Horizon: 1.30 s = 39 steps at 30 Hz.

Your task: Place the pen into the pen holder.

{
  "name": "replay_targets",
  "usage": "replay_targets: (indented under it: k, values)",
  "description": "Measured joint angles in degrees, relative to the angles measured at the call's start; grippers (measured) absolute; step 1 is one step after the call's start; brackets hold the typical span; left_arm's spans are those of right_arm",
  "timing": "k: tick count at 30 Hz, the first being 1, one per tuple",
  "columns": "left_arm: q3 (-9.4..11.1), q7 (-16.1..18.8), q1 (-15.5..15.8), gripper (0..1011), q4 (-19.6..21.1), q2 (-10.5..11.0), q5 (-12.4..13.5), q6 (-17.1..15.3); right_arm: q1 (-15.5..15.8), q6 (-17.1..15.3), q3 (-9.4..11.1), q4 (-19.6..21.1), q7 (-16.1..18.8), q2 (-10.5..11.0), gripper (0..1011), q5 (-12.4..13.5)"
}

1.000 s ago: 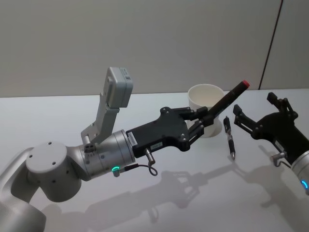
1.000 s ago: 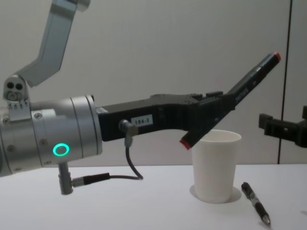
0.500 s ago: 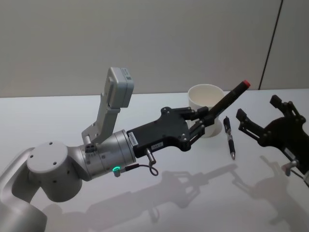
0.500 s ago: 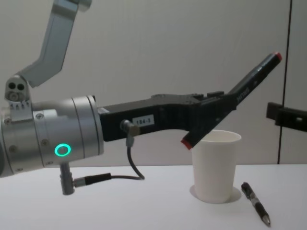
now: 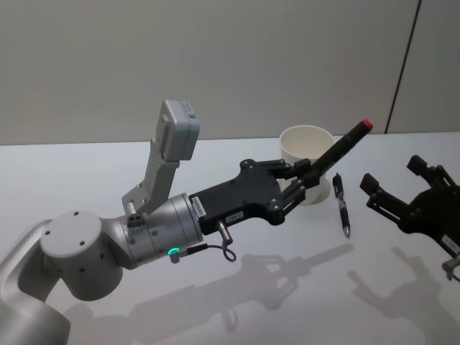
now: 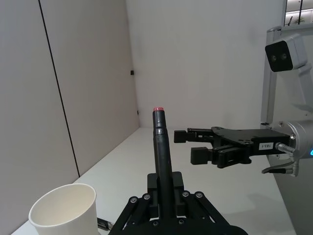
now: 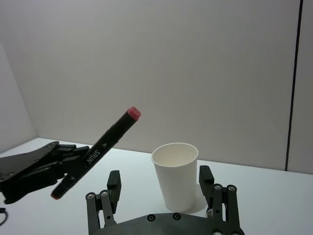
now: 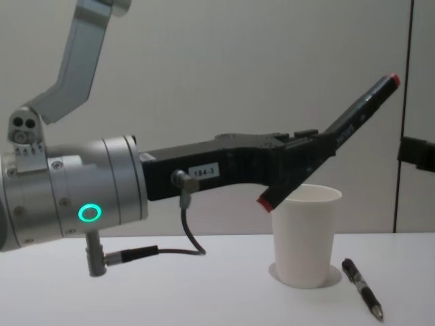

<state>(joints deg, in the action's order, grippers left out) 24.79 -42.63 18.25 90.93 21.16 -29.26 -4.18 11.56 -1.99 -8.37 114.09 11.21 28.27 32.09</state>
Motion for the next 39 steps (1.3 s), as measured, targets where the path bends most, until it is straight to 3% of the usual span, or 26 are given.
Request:
replay_targets:
  k: [8,19,29,39]
  values:
    - [0.00,0.00,0.00,177,0.00,0.00,0.00,-0.01,1.93,-0.82,1.42,1.21,2.42,1.36,1002,8.02]
    - [0.00,-0.01,0.00,177,0.00,0.00,0.00,-0.01,2.50,-2.41,2.37,0.93,5.42,1.53,1002,18.38]
    - [0.00,-0.01,0.00,177,0.00,0.00,0.00,-0.01,1.03,-5.08,2.23,-0.98,7.05,-0.02,1002,27.51]
    - [0.00,-0.01,-0.01,177,0.00,0.00,0.00,-0.01,-2.08,-8.49,1.01,-3.95,7.59,-2.66,1001,33.79]
